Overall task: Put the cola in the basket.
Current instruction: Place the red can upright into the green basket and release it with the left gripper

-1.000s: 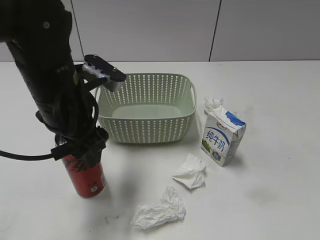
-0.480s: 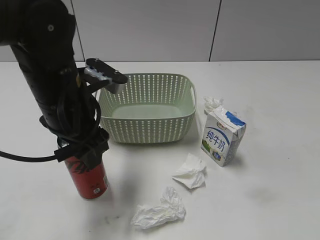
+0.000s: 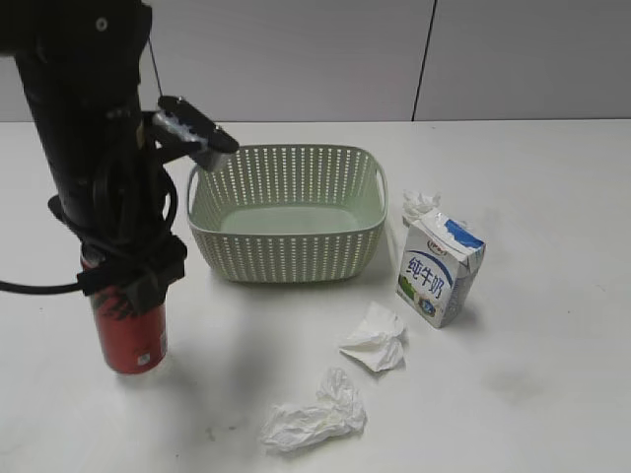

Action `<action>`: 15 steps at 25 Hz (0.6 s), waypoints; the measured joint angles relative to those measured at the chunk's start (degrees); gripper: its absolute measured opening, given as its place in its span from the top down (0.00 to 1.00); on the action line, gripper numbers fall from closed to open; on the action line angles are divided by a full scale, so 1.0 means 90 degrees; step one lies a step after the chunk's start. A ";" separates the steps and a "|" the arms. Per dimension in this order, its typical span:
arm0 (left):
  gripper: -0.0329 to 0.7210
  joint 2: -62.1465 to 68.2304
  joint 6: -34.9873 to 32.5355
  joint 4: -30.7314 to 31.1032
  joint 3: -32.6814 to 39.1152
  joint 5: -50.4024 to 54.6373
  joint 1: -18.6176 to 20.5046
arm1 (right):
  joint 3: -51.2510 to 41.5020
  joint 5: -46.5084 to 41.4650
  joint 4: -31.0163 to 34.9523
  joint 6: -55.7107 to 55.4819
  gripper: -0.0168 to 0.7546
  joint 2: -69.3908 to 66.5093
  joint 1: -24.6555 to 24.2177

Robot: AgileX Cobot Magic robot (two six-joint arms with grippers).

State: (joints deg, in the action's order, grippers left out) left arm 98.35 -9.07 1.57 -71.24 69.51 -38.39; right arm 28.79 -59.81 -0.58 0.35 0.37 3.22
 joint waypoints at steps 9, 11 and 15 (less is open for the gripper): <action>0.25 -0.0040 0.0000 0.0078 -0.1778 0.0041 0.0144 | 0.0000 0.0000 0.0000 0.0000 0.21 0.0000 0.0000; 0.25 -0.0059 0.0000 0.0054 -0.2104 0.0047 0.0280 | 0.0000 0.0000 0.0000 0.0000 0.21 0.0000 0.0000; 0.25 -0.0071 -0.0037 0.0091 -0.2618 0.0094 0.0430 | 0.0000 0.0000 0.0000 0.0000 0.21 0.0000 0.0000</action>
State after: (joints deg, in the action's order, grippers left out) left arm 97.71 -9.40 2.39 -94.81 70.36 -34.52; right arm 28.79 -59.81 -0.58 0.35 0.37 3.22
